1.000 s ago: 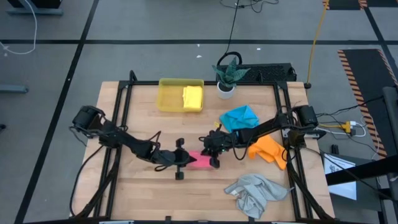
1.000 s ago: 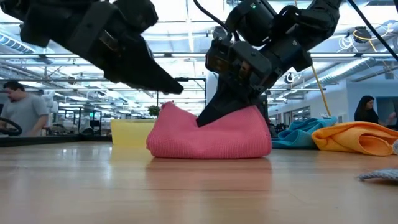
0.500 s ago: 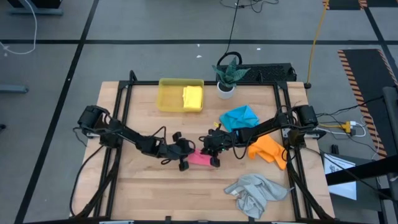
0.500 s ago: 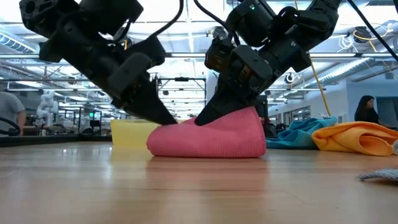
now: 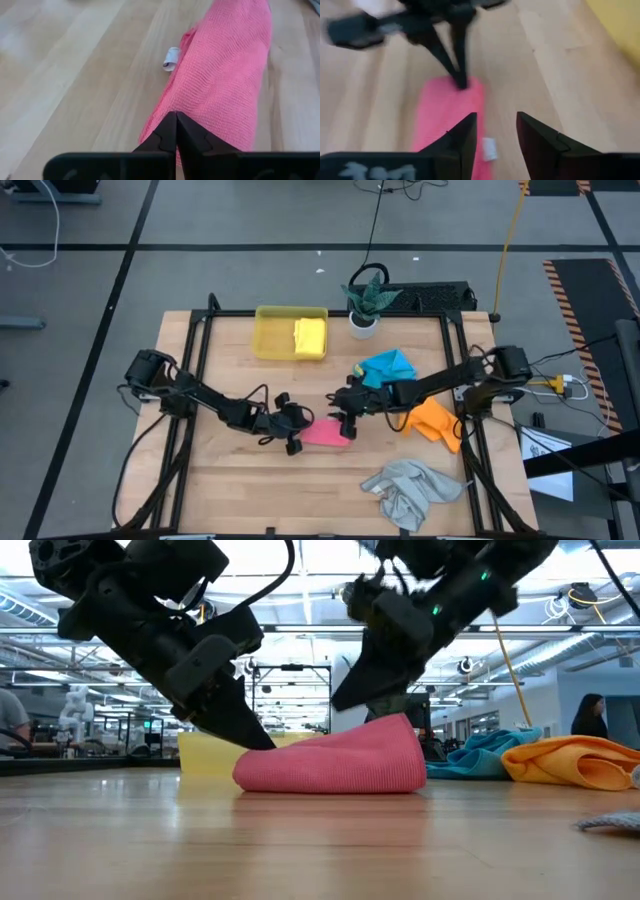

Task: Fold microfiber towels
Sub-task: Fold the pink microfiber cloth

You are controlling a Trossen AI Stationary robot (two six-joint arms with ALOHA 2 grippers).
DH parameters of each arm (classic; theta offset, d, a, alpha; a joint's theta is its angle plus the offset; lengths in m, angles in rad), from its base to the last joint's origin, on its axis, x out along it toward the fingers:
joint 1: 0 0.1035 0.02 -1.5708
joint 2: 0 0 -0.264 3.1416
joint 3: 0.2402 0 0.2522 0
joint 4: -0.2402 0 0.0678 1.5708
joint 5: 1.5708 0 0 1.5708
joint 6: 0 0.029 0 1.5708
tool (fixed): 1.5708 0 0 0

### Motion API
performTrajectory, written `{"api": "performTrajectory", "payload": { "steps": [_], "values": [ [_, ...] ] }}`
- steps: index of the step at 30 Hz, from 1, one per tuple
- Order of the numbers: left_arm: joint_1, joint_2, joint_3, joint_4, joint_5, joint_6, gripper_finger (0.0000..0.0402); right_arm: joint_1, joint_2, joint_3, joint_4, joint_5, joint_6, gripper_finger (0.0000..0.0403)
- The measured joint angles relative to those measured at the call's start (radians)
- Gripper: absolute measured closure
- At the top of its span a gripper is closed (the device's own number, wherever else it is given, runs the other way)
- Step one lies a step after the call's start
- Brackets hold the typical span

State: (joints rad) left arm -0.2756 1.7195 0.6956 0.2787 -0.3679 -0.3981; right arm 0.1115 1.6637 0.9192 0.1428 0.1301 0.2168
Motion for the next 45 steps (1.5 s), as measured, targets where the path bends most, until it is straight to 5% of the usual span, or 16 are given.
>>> {"api": "performTrajectory", "payload": {
  "steps": [9,14,18,30,39,45],
  "values": [
    [-0.016,-0.035,0.001,-0.003,-0.02,0.003,0.0393,0.115,0.011,-0.062,0.025,0.014,0.045,0.0357],
    [-0.023,-0.054,0.002,0.009,-0.037,0.013,0.0396,0.107,0.038,-0.177,0.201,0.101,0.106,0.0398],
    [-0.01,-0.03,0.004,0.057,-0.029,0.05,0.0396,0.09,0.068,-0.237,0.313,0.101,0.114,0.0397],
    [0.024,-0.035,0.0,-0.139,-0.029,-0.032,0.0394,0.102,0.03,-0.248,0.38,0.109,-0.004,0.0403],
    [-0.019,-0.144,0.0,-0.088,-0.041,0.008,0.0396,0.128,0.017,-0.248,0.445,0.105,0.006,0.0403],
    [0.021,-0.105,0.002,0.012,-0.015,0.076,0.0394,0.115,0.027,-0.248,0.432,0.105,0.032,0.0403]
  ]
}}
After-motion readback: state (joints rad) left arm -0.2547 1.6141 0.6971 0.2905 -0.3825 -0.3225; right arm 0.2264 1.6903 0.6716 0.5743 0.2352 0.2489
